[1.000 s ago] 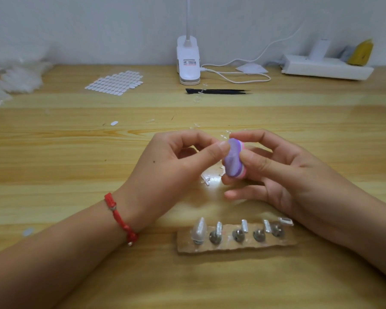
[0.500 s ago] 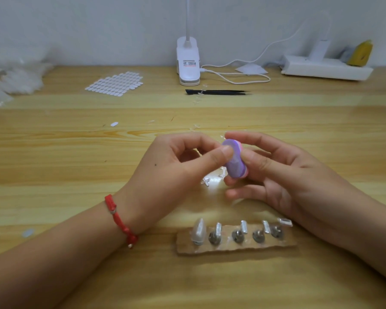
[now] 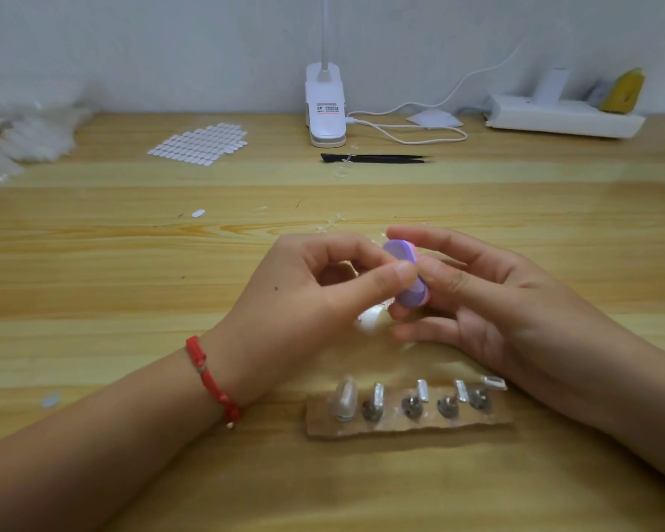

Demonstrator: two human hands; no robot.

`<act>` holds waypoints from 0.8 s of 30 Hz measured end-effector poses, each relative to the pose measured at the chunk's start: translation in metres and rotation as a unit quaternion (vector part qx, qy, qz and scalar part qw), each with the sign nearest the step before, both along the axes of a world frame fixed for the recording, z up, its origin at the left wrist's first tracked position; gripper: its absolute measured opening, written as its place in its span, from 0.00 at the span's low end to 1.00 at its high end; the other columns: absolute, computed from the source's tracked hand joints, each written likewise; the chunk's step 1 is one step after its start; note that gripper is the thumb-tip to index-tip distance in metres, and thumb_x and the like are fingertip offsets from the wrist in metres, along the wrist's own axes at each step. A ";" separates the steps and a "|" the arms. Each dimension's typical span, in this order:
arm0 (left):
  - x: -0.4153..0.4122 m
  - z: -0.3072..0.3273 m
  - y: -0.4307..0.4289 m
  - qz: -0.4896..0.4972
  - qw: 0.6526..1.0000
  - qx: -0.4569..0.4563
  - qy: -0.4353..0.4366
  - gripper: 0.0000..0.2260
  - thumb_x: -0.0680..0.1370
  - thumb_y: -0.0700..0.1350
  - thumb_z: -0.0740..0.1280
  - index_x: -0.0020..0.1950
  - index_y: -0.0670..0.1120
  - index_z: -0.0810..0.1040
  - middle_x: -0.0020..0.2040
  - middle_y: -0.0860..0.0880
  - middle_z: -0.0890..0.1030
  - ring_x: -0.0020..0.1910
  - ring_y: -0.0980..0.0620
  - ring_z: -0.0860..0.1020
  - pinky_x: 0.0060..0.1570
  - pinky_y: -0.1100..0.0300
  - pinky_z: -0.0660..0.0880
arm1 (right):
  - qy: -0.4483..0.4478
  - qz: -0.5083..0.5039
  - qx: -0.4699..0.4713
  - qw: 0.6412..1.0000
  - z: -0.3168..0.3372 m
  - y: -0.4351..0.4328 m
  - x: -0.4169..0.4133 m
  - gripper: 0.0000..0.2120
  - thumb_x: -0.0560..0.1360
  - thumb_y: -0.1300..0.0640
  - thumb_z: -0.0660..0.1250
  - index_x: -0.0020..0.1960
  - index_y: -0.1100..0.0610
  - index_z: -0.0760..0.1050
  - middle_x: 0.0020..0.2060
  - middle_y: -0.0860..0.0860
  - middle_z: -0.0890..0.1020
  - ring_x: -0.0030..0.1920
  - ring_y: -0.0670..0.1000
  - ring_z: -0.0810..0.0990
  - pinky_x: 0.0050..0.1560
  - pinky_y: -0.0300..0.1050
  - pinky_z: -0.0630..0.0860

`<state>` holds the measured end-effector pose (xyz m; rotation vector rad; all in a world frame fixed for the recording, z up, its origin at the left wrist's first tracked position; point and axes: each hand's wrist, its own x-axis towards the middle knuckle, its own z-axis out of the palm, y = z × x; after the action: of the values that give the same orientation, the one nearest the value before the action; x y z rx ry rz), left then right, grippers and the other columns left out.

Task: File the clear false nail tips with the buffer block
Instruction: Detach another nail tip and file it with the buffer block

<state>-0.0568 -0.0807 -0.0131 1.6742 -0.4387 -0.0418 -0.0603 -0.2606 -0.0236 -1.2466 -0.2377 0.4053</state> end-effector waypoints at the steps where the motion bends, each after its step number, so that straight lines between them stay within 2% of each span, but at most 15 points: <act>1: 0.001 -0.001 0.001 0.027 0.999 -0.022 0.001 0.06 0.69 0.49 0.71 0.35 0.48 0.81 0.24 0.58 0.74 0.25 0.61 0.67 0.28 0.73 0.65 | -0.001 0.003 -0.005 1.000 0.000 0.000 0.000 0.15 0.72 0.56 0.68 0.58 0.54 0.82 0.42 0.57 0.81 0.41 0.51 0.82 0.43 0.44 0.81; 3: 0.004 -0.001 0.003 0.080 0.996 -0.047 0.015 0.07 0.67 0.50 0.70 0.35 0.47 0.81 0.23 0.58 0.70 0.24 0.61 0.65 0.28 0.72 0.64 | -0.005 0.005 -0.009 1.000 0.000 0.001 -0.001 0.15 0.73 0.56 0.68 0.58 0.54 0.82 0.43 0.57 0.81 0.41 0.51 0.82 0.44 0.44 0.81; 5: 0.004 -0.002 0.003 0.061 0.998 -0.015 0.009 0.08 0.68 0.50 0.74 0.35 0.47 0.82 0.24 0.57 0.71 0.26 0.58 0.65 0.28 0.70 0.63 | -0.003 -0.003 -0.005 1.000 0.000 0.001 -0.001 0.13 0.74 0.57 0.68 0.58 0.54 0.82 0.43 0.57 0.81 0.41 0.51 0.82 0.43 0.44 0.81; 7: 0.001 -0.002 0.001 0.030 0.999 0.008 -0.005 0.07 0.69 0.49 0.74 0.34 0.48 0.82 0.26 0.56 0.73 0.26 0.57 0.66 0.27 0.69 0.63 | 0.003 -0.012 0.000 1.000 0.001 0.000 -0.001 0.13 0.74 0.58 0.68 0.57 0.55 0.82 0.43 0.57 0.82 0.41 0.51 0.83 0.43 0.43 0.81; 9: 0.002 -0.002 0.001 0.060 0.998 -0.021 -0.010 0.07 0.68 0.50 0.74 0.34 0.48 0.81 0.24 0.58 0.71 0.24 0.60 0.65 0.27 0.71 0.63 | 0.003 -0.008 -0.003 1.000 0.001 0.001 -0.001 0.13 0.74 0.57 0.69 0.58 0.55 0.82 0.43 0.58 0.82 0.41 0.52 0.83 0.43 0.43 0.81; 11: 0.003 0.000 0.001 0.081 0.996 -0.041 0.000 0.07 0.67 0.51 0.70 0.35 0.48 0.81 0.23 0.58 0.71 0.23 0.61 0.65 0.26 0.72 0.63 | -0.001 -0.004 -0.009 1.000 0.001 0.001 -0.001 0.14 0.73 0.57 0.68 0.58 0.55 0.82 0.44 0.58 0.81 0.41 0.52 0.83 0.43 0.43 0.81; 14: 0.001 -0.001 -0.001 0.046 0.999 -0.012 -0.002 0.07 0.67 0.51 0.69 0.34 0.49 0.82 0.26 0.58 0.75 0.24 0.61 0.66 0.27 0.72 0.63 | 0.005 -0.013 0.001 1.000 0.001 0.000 -0.001 0.12 0.75 0.59 0.67 0.57 0.55 0.82 0.45 0.58 0.83 0.41 0.52 0.83 0.42 0.43 0.81; 24: 0.001 -0.001 0.000 0.081 0.996 -0.022 -0.012 0.06 0.69 0.50 0.70 0.34 0.50 0.80 0.23 0.59 0.72 0.22 0.60 0.64 0.25 0.71 0.62 | 0.006 -0.018 -0.002 1.000 0.002 0.002 -0.001 0.13 0.74 0.60 0.67 0.57 0.56 0.82 0.44 0.58 0.82 0.41 0.52 0.84 0.42 0.43 0.81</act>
<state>-0.0555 -0.0809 -0.0143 1.6634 -0.3177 0.1063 -0.0617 -0.2589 -0.0212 -1.2504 -0.2035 0.3820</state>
